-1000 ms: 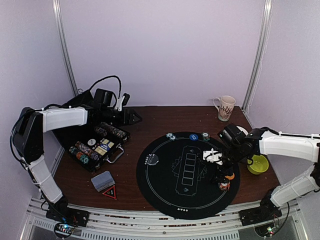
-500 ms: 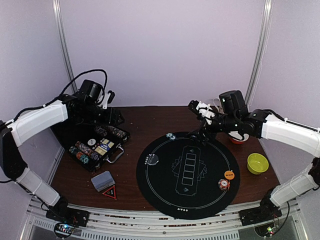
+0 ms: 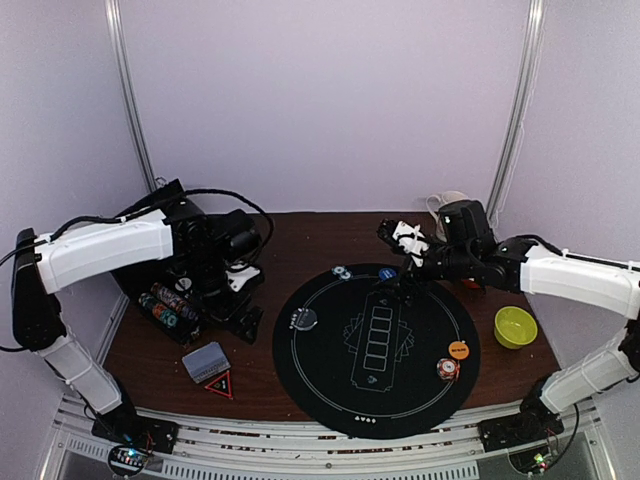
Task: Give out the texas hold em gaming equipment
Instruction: Move the poker card to the center of the board.
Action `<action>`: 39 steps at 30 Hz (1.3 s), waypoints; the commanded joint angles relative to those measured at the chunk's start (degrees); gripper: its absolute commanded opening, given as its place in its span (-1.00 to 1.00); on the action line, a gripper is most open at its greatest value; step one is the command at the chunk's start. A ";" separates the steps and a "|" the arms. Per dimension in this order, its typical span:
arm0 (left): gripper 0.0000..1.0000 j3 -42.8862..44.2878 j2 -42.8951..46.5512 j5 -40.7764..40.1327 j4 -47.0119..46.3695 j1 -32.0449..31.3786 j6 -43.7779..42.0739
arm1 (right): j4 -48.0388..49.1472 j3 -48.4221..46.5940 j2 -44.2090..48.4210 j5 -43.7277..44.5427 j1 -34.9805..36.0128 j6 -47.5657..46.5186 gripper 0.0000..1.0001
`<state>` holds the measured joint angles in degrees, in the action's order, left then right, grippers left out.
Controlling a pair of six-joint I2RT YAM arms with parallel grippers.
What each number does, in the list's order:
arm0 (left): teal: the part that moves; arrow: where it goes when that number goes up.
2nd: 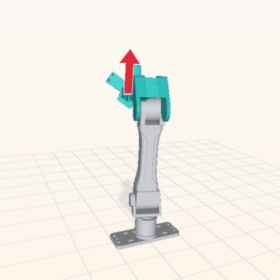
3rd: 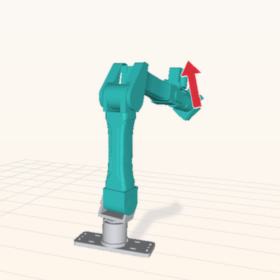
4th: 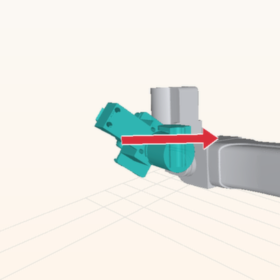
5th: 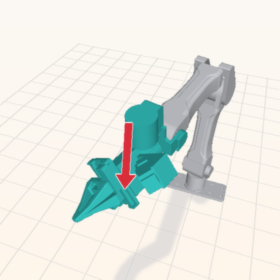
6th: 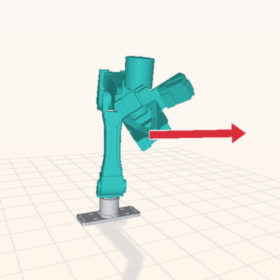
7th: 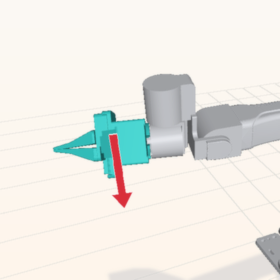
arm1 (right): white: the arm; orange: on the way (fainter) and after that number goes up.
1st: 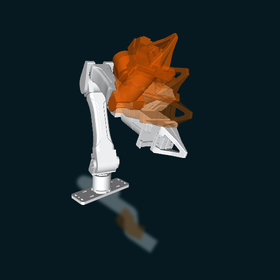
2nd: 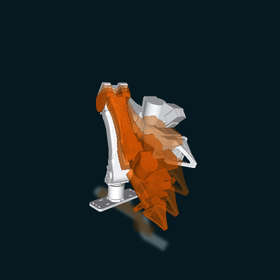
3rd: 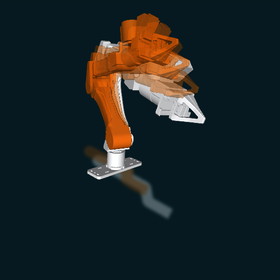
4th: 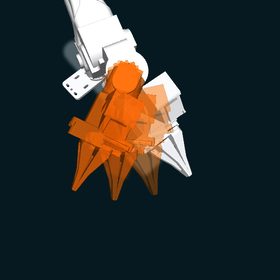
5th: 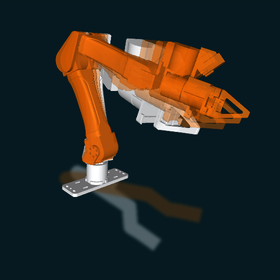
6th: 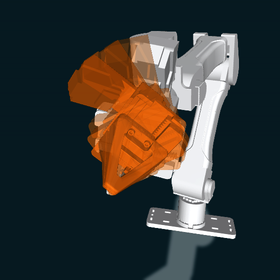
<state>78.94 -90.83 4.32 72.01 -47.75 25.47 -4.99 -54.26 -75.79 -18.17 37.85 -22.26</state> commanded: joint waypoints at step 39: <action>0.97 -20.18 -7.36 -5.81 -8.44 11.80 -13.21 | 14.57 8.65 4.42 -15.85 0.07 -1.84 1.00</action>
<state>59.35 -97.76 -3.27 64.71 -37.52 13.50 9.87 -44.69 -71.79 -32.45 37.85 -23.62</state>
